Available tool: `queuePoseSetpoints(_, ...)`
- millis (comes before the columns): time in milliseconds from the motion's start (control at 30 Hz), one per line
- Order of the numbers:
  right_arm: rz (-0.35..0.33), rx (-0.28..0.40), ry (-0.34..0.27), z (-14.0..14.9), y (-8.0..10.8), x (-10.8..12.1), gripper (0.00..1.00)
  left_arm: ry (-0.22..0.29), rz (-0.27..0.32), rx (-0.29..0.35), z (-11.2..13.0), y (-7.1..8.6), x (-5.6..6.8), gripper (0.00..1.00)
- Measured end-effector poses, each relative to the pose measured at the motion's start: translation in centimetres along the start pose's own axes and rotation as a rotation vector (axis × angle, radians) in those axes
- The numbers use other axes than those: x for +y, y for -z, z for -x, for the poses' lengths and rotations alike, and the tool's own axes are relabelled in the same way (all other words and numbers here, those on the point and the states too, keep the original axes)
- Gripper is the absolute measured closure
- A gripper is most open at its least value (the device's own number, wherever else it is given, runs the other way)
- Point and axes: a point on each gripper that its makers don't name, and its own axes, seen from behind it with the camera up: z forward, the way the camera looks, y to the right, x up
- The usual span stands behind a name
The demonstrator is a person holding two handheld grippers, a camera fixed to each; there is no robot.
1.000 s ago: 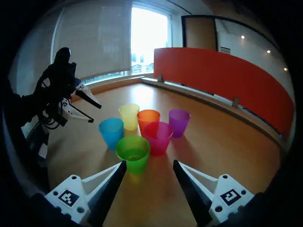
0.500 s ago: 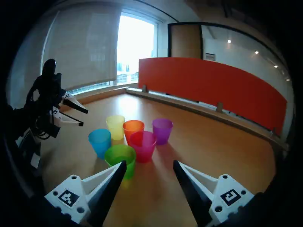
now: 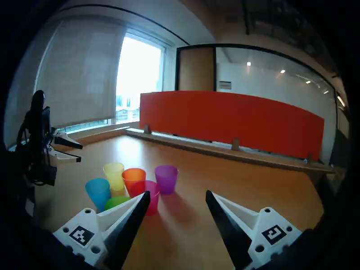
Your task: Pour water
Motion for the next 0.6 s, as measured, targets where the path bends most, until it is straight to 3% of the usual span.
queuePoseSetpoints(300,0.147,0.075,-0.031,-1.0,0.8,3.7,0.05,0.079,-0.097,0.087,-1.3,0.8,-1.7,0.14)
queuePoseSetpoints(600,0.271,0.142,-0.065,-1.5,2.1,6.8,0.05,0.153,-0.157,0.165,-2.4,1.6,-2.3,0.14)
